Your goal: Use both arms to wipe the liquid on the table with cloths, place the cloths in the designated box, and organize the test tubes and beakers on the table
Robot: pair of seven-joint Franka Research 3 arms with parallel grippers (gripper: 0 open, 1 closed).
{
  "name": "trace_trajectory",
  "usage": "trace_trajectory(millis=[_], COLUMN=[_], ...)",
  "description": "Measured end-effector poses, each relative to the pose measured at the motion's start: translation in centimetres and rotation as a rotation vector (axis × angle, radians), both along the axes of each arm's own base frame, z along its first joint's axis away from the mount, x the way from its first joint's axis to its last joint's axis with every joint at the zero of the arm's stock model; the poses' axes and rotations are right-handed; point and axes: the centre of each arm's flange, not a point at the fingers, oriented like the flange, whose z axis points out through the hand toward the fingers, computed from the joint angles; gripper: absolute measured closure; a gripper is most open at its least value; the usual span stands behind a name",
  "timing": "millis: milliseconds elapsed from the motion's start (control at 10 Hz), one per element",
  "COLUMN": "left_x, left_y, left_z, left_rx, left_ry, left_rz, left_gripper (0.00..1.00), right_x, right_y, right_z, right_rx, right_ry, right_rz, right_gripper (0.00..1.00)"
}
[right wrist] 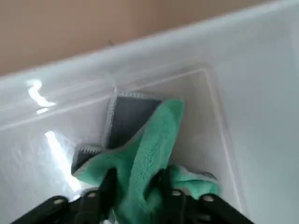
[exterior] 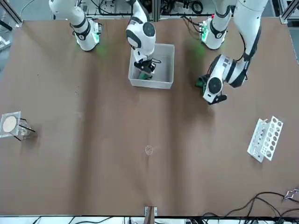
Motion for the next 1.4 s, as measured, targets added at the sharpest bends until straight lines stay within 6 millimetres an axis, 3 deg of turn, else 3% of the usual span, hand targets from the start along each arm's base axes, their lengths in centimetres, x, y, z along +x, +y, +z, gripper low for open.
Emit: trace_trajectory(millis=[100,200,300,400,600,800,900,1000,1200,1400], left_x=[-0.2,-0.3,-0.4,-0.5,-0.7,-0.4,0.2,0.9,3.8,6.3], left_y=[2.5,5.5,8.8,12.3,18.8,22.7,22.6,21.1,14.4,6.2], left_z=[-0.3,-0.5,-0.6,-0.5,0.1,0.7,0.9,0.9,1.2,2.3], left_rx=[0.037,0.067,0.090,0.110,0.122,0.073,0.065,0.056,0.011,-0.075], left_ry=[0.007,0.022,0.040,0.058,0.062,0.016,0.003,-0.009,-0.063,-0.131], left_rz=[-0.006,-0.013,-0.017,-0.022,-0.058,-0.080,-0.095,-0.131,-0.228,-0.264], left_gripper=[0.95,0.95,0.95,0.95,0.95,0.95,0.95,0.95,0.95,0.95], right_x=[0.6,1.0,2.0,4.0,9.7,15.9,18.8,21.6,26.3,28.7], right_y=[-0.1,0.0,0.0,-0.5,-3.0,-9.4,-13.9,-18.7,-28.5,-36.5], right_z=[0.3,1.0,2.7,5.4,13.4,20.3,22.0,23.0,22.4,19.0], right_rx=[-0.005,-0.013,-0.036,-0.075,-0.131,-0.104,-0.078,-0.046,0.024,0.084], right_ry=[0.002,0.008,0.027,0.061,0.148,0.216,0.249,0.272,0.303,0.272], right_rz=[-0.001,0.020,0.049,0.073,0.134,0.226,0.270,0.309,0.360,0.408], right_gripper=[0.80,0.91,0.92,0.92,0.92,0.92,0.92,0.92,0.92,0.92])
